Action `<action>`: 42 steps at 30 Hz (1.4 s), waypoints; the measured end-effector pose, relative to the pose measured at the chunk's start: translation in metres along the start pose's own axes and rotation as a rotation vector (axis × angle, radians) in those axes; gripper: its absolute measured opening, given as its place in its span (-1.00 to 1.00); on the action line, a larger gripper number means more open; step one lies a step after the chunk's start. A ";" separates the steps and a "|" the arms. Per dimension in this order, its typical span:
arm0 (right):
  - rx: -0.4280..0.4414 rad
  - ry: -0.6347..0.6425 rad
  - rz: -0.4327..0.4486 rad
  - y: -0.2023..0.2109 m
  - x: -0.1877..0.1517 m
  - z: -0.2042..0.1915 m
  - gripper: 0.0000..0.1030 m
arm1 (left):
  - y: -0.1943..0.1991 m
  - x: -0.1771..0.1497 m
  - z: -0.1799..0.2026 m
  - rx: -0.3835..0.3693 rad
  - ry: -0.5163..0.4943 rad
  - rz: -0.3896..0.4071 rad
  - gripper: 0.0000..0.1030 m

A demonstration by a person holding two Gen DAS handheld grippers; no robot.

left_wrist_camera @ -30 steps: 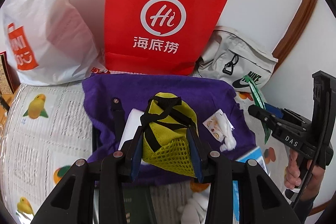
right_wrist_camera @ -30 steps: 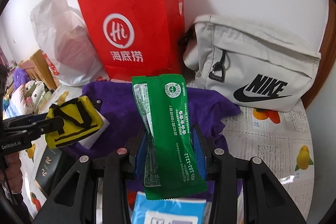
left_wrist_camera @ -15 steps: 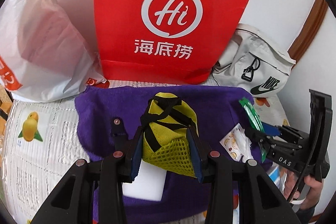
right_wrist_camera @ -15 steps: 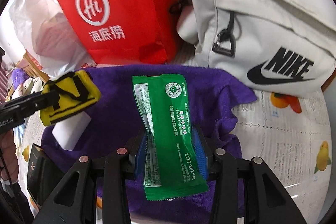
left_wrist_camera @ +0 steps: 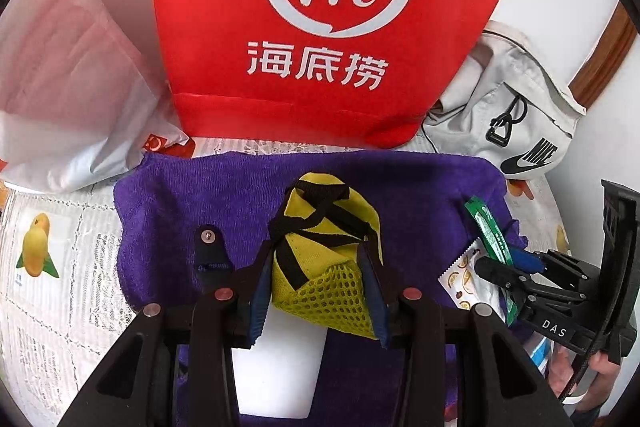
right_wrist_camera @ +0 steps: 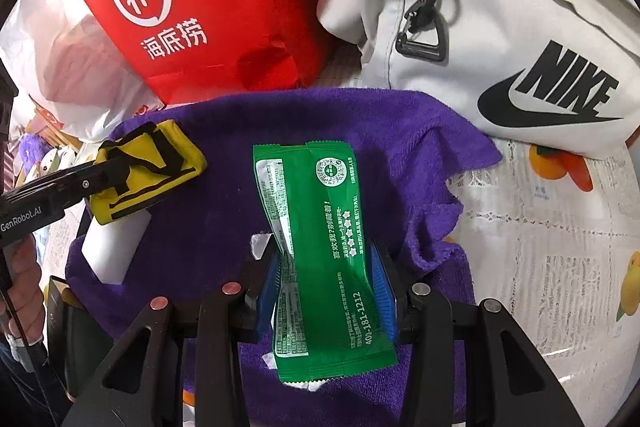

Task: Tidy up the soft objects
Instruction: 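Open both tools to drop the green packet and yellow bag onto the towel, then move both open tools back over the pile beside the blue tissue box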

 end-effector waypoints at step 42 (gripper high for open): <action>0.046 0.134 0.270 0.223 -0.164 -0.106 0.29 | 0.232 -0.142 0.006 -0.016 -0.050 0.116 0.10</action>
Point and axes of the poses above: each gripper's, at about its wrist camera, not at the fingertips, and y roughly against the way its jaws point, z to its right, x to its top, the point moved 5 cm from there along -y, roughly the way its jaws point, and after that the axes turned 13 degrees about z, right-handed, at the moved point
